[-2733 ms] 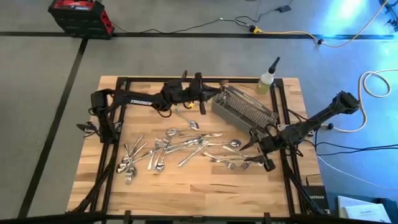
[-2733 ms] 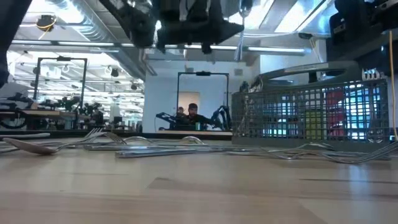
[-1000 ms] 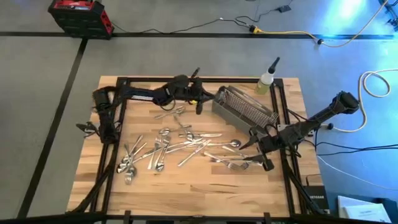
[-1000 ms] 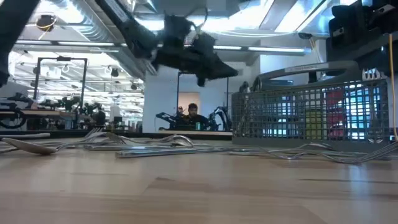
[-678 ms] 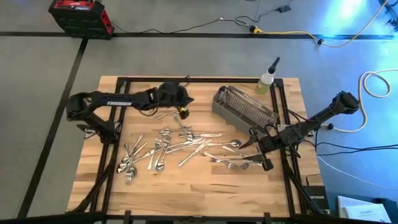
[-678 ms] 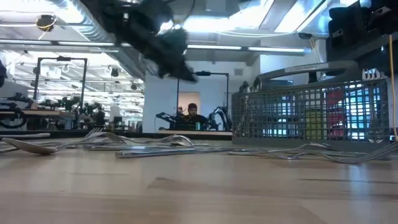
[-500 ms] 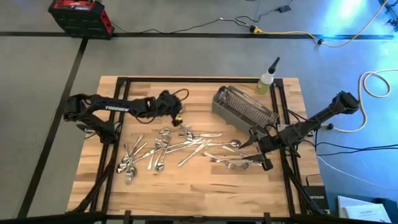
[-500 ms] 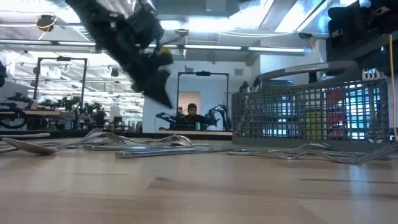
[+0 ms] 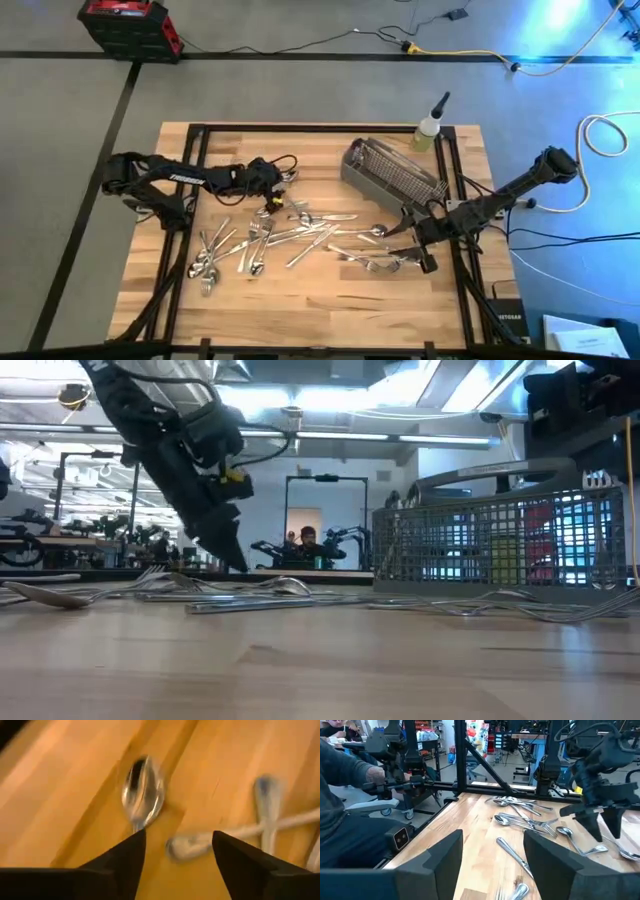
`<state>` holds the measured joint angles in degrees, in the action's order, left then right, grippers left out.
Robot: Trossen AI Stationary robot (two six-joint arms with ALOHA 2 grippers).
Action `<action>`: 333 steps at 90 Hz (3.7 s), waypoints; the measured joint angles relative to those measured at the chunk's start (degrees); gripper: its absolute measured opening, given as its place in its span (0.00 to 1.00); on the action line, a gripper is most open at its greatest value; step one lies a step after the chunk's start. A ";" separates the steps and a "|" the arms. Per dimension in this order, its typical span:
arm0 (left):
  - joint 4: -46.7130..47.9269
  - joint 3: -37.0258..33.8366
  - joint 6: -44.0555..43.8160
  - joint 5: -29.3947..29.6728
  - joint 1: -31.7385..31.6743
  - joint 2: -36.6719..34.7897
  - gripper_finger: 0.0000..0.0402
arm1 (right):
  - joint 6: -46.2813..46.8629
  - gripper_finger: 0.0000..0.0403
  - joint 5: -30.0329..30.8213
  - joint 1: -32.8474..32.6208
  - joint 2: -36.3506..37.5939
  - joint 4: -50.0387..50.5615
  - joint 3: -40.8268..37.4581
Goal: Sort silverware
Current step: Put the silver spoon into the gray silverware organizer
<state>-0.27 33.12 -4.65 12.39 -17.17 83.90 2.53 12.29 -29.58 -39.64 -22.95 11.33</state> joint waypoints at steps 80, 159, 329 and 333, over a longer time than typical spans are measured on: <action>-0.86 0.18 10.04 -6.08 -8.50 5.62 0.45 | -1.26 0.48 0.15 0.00 0.00 -0.08 0.00; -4.61 -0.23 1.77 -7.23 -10.06 4.13 0.01 | -1.19 0.48 0.76 0.00 0.02 -0.78 0.00; -70.83 39.38 4.43 -2.35 -0.03 41.39 0.00 | -2.37 0.48 2.72 0.00 0.00 0.02 0.01; -71.44 39.33 3.14 -2.76 -0.46 41.82 0.00 | -2.37 0.48 2.73 0.00 0.00 -0.07 0.00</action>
<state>-71.71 72.45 -1.52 9.63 -17.63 125.72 0.16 15.03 -29.58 -39.64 -23.02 11.33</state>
